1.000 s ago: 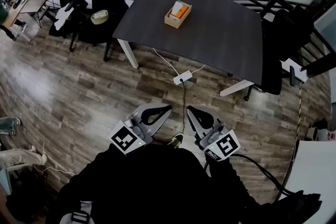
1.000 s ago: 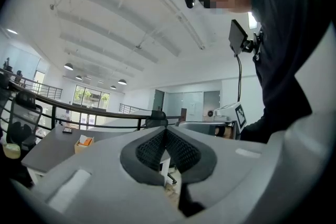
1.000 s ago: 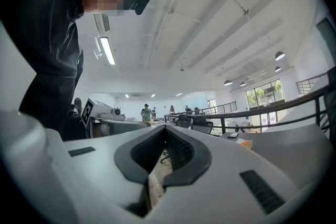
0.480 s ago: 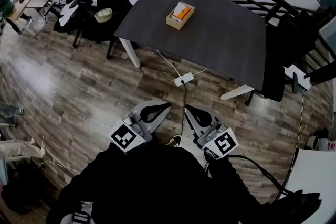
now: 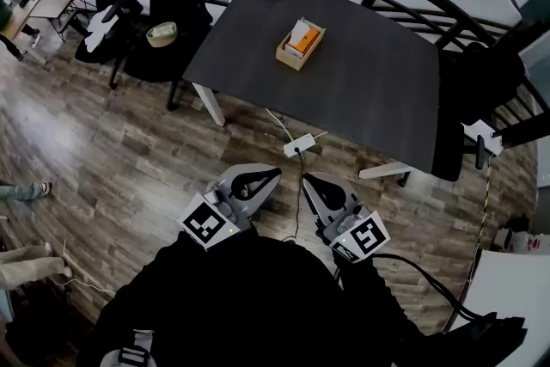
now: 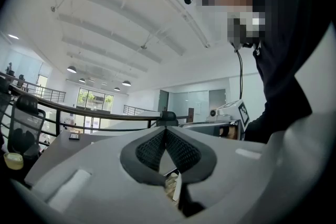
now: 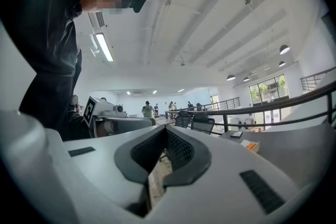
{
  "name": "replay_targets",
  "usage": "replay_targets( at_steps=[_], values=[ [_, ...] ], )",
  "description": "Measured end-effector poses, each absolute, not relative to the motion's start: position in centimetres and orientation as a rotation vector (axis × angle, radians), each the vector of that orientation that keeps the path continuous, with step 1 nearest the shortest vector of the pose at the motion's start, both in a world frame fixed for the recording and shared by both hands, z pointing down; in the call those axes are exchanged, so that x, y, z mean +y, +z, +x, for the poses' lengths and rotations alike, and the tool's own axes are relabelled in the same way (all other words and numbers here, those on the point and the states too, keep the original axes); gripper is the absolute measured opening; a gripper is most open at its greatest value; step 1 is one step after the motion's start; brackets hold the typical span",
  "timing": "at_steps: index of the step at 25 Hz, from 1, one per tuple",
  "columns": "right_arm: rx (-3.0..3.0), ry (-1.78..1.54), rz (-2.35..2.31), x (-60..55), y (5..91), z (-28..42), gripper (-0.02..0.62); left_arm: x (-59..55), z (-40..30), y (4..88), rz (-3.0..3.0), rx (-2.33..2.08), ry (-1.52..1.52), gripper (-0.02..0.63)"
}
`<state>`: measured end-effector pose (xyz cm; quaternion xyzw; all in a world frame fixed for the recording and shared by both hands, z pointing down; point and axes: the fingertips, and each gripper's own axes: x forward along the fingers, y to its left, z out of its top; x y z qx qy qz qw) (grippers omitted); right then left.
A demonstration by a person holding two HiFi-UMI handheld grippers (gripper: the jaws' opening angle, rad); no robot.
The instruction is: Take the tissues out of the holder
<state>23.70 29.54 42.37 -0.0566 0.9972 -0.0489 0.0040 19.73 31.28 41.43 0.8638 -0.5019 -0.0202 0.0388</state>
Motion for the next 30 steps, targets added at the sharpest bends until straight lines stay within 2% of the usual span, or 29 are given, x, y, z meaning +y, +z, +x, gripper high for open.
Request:
replay_targets(
  at_steps=[7, 14, 30],
  values=[
    [3.12, -0.162, -0.28, 23.2, 42.1, 14.6, 0.003, 25.1, 11.4, 41.2, 2.691, -1.425, -0.09, 0.006],
    [3.114, -0.169, -0.384, 18.0, 42.3, 9.4, 0.003, 20.2, 5.7, 41.2, 2.718, -1.361, -0.091, 0.006],
    [3.135, -0.274, -0.387, 2.9, 44.4, 5.2, 0.003, 5.5, 2.4, 41.8, 2.711, -1.349, -0.047, 0.006]
  ],
)
